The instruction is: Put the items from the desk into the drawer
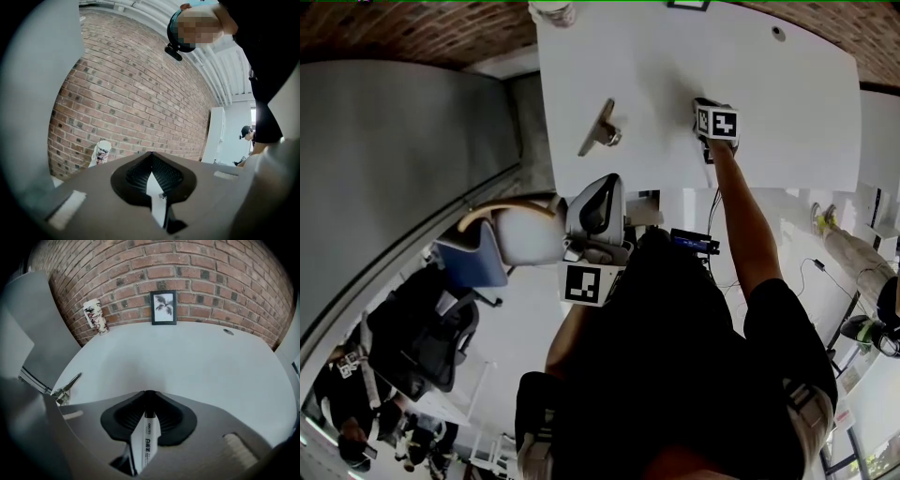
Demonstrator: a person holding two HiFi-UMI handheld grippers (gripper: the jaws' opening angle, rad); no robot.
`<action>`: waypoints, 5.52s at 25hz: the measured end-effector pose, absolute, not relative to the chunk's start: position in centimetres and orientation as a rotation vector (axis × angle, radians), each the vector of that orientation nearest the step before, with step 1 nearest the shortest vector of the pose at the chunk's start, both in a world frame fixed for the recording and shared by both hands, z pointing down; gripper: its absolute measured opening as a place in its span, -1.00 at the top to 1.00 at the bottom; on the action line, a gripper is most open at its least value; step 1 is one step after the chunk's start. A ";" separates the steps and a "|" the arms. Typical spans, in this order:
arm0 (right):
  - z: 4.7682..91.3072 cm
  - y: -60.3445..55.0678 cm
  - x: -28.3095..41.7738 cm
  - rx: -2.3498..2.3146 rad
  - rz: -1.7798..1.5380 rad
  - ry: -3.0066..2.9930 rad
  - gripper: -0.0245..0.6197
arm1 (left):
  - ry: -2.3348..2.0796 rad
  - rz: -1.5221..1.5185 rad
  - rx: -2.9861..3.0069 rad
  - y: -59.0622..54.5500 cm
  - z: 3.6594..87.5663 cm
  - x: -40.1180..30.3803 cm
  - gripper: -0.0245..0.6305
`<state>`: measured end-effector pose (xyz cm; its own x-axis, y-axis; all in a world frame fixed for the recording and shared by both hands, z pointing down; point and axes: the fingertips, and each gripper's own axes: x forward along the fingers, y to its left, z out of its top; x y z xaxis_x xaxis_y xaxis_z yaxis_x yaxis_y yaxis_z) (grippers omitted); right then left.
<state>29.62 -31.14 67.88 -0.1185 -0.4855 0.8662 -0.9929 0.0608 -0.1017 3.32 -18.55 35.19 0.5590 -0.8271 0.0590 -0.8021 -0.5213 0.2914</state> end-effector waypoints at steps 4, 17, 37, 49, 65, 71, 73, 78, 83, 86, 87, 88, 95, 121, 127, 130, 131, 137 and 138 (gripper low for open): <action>66.6 -30.4 29.4 1.501 0.961 -1.729 0.70 | -1.369 -0.129 2.523 -17.2 34.6 3.6 0.90; 60.6 -25.2 29.8 1.539 0.855 -1.874 0.70 | -1.445 -0.149 2.557 -10.0 31.8 4.9 0.90; 54.5 -11.2 27.0 1.444 0.733 -2.139 0.70 | -1.603 -0.176 2.520 4.6 29.9 5.2 0.89; 54.6 -6.4 19.5 1.213 0.551 -2.248 0.70 | -1.688 -0.166 2.396 6.4 31.8 -0.2 0.89; 65.4 -0.4 6.4 0.814 0.505 -2.209 0.70 | -1.627 -0.077 2.329 5.4 39.2 -7.4 0.89; 72.0 0.5 5.0 0.753 0.527 -2.141 0.70 | -1.595 -0.065 2.274 5.1 43.5 -9.1 0.88; 74.1 0.3 4.6 0.743 0.529 -2.128 0.70 | -1.592 -0.057 2.260 4.9 45.0 -9.5 0.88; 78.8 0.1 4.0 0.717 0.533 -2.095 0.70 | -1.581 -0.039 2.231 4.4 48.8 -9.7 0.88; 83.2 -0.4 2.8 0.691 0.549 -2.056 0.70 | -1.573 -0.002 2.197 3.9 52.6 -10.3 0.88; 85.8 -0.7 2.4 0.696 0.567 -2.027 0.70 | -1.582 0.002 2.160 3.6 54.8 -10.9 0.88; 86.5 -0.8 2.3 0.695 0.564 -2.020 0.70 | -1.585 0.000 2.149 3.5 55.4 -11.1 0.88; 87.2 -1.0 2.3 0.691 0.560 -2.013 0.70 | -1.588 -0.001 2.140 3.3 55.9 -11.2 0.88; 92.2 -0.9 2.4 0.620 0.561 -1.940 0.70 | -1.581 0.018 2.121 2.8 58.5 -11.6 0.88; 96.1 -0.8 2.6 0.616 0.603 -1.814 0.59 | -1.553 0.021 2.127 3.4 59.8 -12.0 0.88; 92.9 -0.1 3.3 0.641 0.612 -1.834 0.59 | -1.568 0.011 2.135 4.0 57.5 -11.5 0.88; 90.7 -0.1 4.2 0.684 0.643 -1.848 0.61 | -1.580 0.001 2.156 3.9 55.7 -11.1 0.88; 89.8 -0.1 4.5 0.703 0.660 -1.853 0.62 | -1.585 -0.005 2.163 3.8 55.0 -10.9 0.88; 84.8 0.9 6.4 0.793 0.732 -1.880 0.69 | -1.591 -0.016 2.223 4.0 50.5 -9.6 0.88; 84.2 0.9 6.5 0.804 0.737 -1.886 0.69 | -1.592 -0.013 2.241 3.9 49.8 -9.4 0.88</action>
